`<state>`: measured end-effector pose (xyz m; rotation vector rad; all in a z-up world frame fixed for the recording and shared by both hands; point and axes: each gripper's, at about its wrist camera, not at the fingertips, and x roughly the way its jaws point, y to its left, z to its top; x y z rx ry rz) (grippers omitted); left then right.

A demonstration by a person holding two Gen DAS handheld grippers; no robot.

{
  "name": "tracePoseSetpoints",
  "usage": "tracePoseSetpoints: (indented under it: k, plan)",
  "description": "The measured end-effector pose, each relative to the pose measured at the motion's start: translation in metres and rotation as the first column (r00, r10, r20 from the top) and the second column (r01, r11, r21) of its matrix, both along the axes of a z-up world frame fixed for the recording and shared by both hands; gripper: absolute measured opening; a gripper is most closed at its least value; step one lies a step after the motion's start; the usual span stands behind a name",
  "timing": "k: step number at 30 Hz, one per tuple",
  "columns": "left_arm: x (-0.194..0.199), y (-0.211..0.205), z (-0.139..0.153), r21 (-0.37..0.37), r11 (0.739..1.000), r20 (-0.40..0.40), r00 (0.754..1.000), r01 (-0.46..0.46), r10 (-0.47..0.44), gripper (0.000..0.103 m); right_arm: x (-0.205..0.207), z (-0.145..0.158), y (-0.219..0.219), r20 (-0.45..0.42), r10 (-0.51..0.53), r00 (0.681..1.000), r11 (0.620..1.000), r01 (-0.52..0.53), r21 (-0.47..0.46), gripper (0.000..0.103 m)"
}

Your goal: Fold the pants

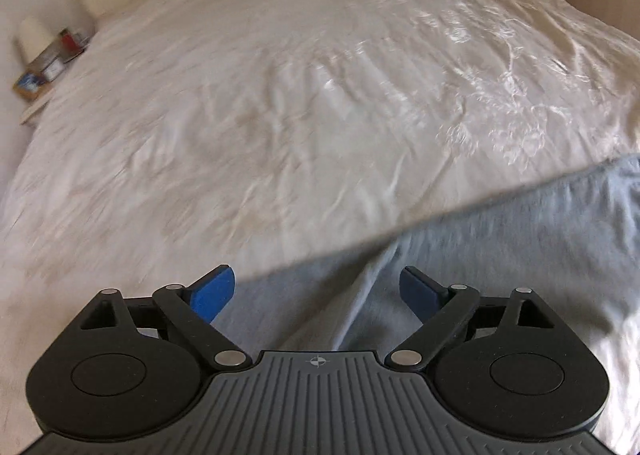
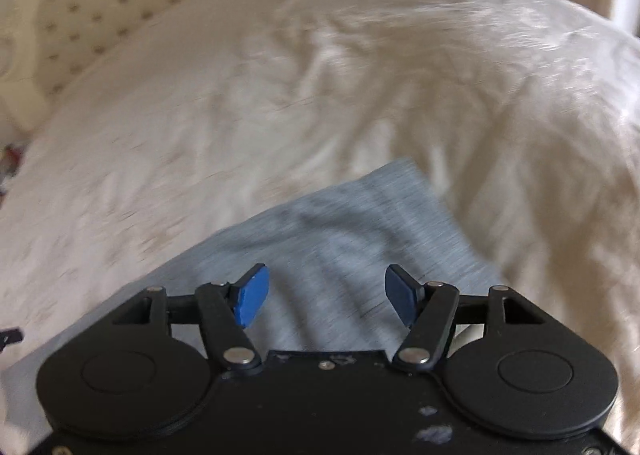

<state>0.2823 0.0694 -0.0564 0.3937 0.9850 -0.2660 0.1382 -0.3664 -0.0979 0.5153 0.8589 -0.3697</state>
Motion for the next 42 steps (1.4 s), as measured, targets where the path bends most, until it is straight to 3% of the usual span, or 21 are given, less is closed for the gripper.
tracePoseSetpoints:
  k: [8, 14, 23, 30, 34, 35, 36, 37, 42]
  plan:
    - [-0.089, 0.081, -0.014, 0.018, 0.995, -0.062, 0.993, -0.097, 0.098, 0.092, -0.014, -0.002, 0.088, 0.018, 0.259, 0.966, 0.954, -0.259, 0.151, 0.069]
    - [-0.132, 0.135, -0.037, 0.053, 0.998, -0.124, 0.992, -0.031, 0.037, 0.092, -0.006, -0.007, 0.19, 0.022, 0.448, 0.894, 0.87, -0.441, 0.223, 0.069]
    - [-0.141, 0.216, -0.046, 0.022, 0.996, -0.098, 0.991, 0.09, -0.088, 0.092, 0.014, -0.04, 0.39, -0.007, 0.594, 0.804, 0.77, -0.566, 0.294, 0.071]
    - [-0.129, 0.271, -0.056, 0.001, 0.997, -0.108, 0.992, 0.073, -0.072, 0.092, 0.02, -0.083, 0.483, -0.091, 0.66, 0.746, 0.723, -0.598, 0.346, 0.067]
    - [-0.124, 0.288, -0.06, -0.019, 0.998, -0.115, 0.991, 0.063, -0.065, 0.092, 0.024, -0.101, 0.503, -0.128, 0.671, 0.731, 0.708, -0.58, 0.402, 0.054]
    - [-0.122, 0.29, -0.061, -0.023, 0.997, -0.115, 0.991, 0.069, -0.071, 0.092, 0.025, -0.104, 0.505, -0.126, 0.67, 0.732, 0.703, -0.569, 0.427, 0.042]
    - [-0.121, 0.291, -0.061, -0.03, 0.997, -0.115, 0.99, 0.077, -0.08, 0.092, 0.025, -0.105, 0.507, -0.118, 0.67, 0.733, 0.692, -0.559, 0.457, 0.017]
    - [-0.121, 0.293, -0.061, -0.038, 0.995, -0.114, 0.989, 0.09, -0.094, 0.092, 0.028, -0.104, 0.508, -0.115, 0.665, 0.738, 0.687, -0.543, 0.483, 0.008]
    - [-0.113, 0.299, -0.056, -0.065, 0.989, -0.087, 0.986, 0.135, -0.141, 0.092, 0.049, -0.056, 0.515, 0.006, 0.639, 0.769, 0.673, -0.562, 0.481, 0.008]
